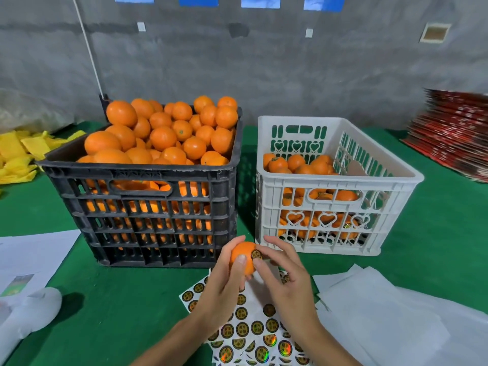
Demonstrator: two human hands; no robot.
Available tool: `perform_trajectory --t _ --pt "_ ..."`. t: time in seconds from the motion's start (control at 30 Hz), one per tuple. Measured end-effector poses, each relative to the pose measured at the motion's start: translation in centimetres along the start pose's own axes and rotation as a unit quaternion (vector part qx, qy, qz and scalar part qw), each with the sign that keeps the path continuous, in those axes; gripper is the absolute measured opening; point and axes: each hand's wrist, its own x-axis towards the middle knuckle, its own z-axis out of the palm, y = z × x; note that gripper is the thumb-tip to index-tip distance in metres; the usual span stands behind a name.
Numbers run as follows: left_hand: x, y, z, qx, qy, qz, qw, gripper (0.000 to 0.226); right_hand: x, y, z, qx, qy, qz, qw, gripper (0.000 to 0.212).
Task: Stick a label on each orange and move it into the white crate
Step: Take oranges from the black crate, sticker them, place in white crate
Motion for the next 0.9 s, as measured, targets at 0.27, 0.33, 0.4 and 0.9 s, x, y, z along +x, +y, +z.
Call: perform_trajectory --t 0.27,0.33,0.4,0.9 --pt "1.1 5.4 1.6 -0.019 0.051 0.022 0.998 0.046 1.2 -2.6 -1.5 0.024 -0.033 0.006 0.999 0.054" --pt "2.0 7.7 2.0 -0.016 0.057 0.046 0.997 0.044 2.1 -3.8 -2.2 0.048 -0.049 -0.014 0.998 0.048" --pt "3.1 10.0 2.2 -0.030 0.046 0.071 0.996 0.038 3.2 -5.1 -3.1 0.056 -0.059 -0.051 0.995 0.046" --pt "17.9 22.4 -4.4 0.334 0.074 0.105 0.934 0.021 17.7 -10.1 -7.1 -0.229 0.156 -0.200 0.940 0.031"
